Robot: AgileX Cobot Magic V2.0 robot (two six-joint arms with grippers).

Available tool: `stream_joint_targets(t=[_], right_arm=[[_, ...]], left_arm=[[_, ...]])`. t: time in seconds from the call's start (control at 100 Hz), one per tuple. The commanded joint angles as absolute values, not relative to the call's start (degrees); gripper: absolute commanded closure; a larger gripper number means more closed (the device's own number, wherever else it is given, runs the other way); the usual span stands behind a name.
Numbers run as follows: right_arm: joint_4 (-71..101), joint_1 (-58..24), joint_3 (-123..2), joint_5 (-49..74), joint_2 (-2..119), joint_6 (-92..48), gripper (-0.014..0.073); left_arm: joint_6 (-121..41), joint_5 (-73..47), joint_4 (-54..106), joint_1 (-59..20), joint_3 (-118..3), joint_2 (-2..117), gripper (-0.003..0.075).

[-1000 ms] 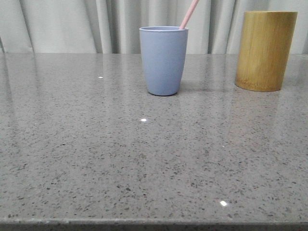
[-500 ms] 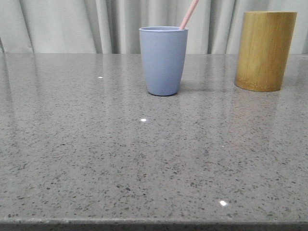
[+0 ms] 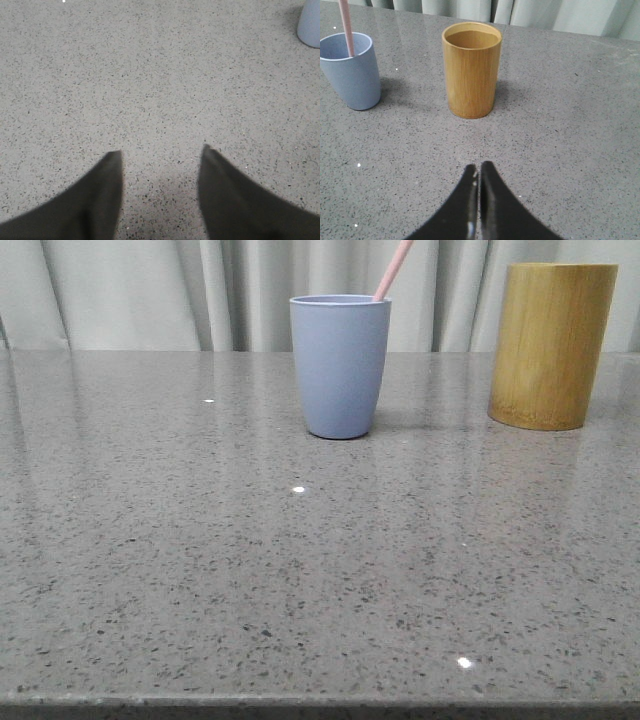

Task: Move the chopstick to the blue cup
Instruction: 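Open the right gripper and withdraw it from the blue cup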

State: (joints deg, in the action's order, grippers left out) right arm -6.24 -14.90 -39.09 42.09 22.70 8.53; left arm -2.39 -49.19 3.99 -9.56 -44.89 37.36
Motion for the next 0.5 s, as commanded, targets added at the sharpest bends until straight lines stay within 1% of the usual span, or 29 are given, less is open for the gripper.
stream_joint_targets(t=[0.0, 0.08, 0.49], right_arm=[[-7.44, -14.55, -40.53, 37.99, 23.06, 8.56, 0.0657], [-7.44, -14.55, -40.53, 38.05, 23.06, 8.56, 0.0660], [-7.39, -14.55, -40.53, 38.36, 23.06, 8.56, 0.0660]], left_arm=[[-1.93, -45.10, 4.14, -9.36, -46.24, 37.30, 0.0596], [-1.93, -45.10, 4.14, -9.36, -46.24, 37.30, 0.0743], [-1.93, -44.87, 4.14, -9.36, -46.24, 37.30, 0.0739]])
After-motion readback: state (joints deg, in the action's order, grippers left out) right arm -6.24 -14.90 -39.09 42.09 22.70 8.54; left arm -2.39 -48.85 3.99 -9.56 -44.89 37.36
